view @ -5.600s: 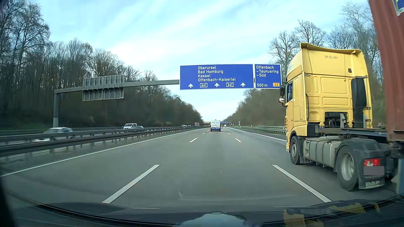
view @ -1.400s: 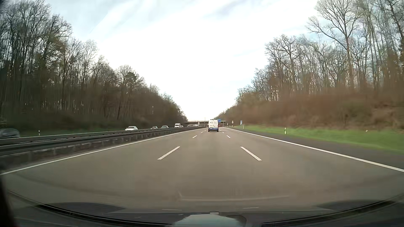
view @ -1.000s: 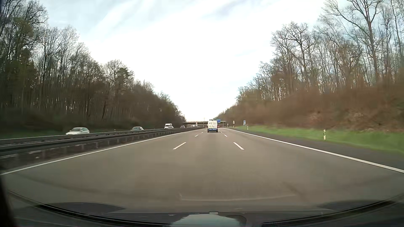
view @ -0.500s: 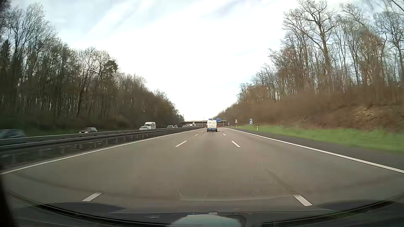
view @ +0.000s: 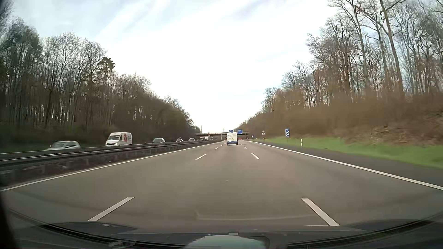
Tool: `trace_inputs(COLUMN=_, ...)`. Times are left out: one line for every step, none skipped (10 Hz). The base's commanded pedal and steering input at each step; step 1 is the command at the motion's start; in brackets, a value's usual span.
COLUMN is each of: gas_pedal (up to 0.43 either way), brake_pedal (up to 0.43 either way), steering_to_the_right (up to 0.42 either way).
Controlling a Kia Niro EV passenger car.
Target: Follow the waypoints while adhering to traffic rules and regulations
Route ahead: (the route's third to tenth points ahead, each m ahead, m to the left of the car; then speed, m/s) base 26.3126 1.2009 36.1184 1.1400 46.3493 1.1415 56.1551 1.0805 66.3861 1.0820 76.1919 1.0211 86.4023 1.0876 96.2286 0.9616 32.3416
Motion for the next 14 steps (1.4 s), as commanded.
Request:
trace_inputs(gas_pedal=0.118, brake_pedal=0.000, steering_to_the_right=-0.003)
trace_inputs(gas_pedal=0.118, brake_pedal=0.000, steering_to_the_right=-0.003)
trace_inputs(gas_pedal=0.118, brake_pedal=0.000, steering_to_the_right=-0.003)
trace_inputs(gas_pedal=0.118, brake_pedal=0.000, steering_to_the_right=-0.003)
trace_inputs(gas_pedal=0.118, brake_pedal=0.000, steering_to_the_right=-0.003)
trace_inputs(gas_pedal=0.118, brake_pedal=0.000, steering_to_the_right=-0.003)
trace_inputs(gas_pedal=0.118, brake_pedal=0.000, steering_to_the_right=-0.002)
trace_inputs(gas_pedal=0.118, brake_pedal=0.000, steering_to_the_right=-0.002)
trace_inputs(gas_pedal=0.118, brake_pedal=0.000, steering_to_the_right=-0.002)
trace_inputs(gas_pedal=0.118, brake_pedal=0.000, steering_to_the_right=-0.002)
trace_inputs(gas_pedal=0.118, brake_pedal=0.000, steering_to_the_right=-0.001)
trace_inputs(gas_pedal=0.118, brake_pedal=0.000, steering_to_the_right=-0.001)
trace_inputs(gas_pedal=0.118, brake_pedal=0.000, steering_to_the_right=-0.001)
trace_inputs(gas_pedal=0.118, brake_pedal=0.000, steering_to_the_right=-0.001)
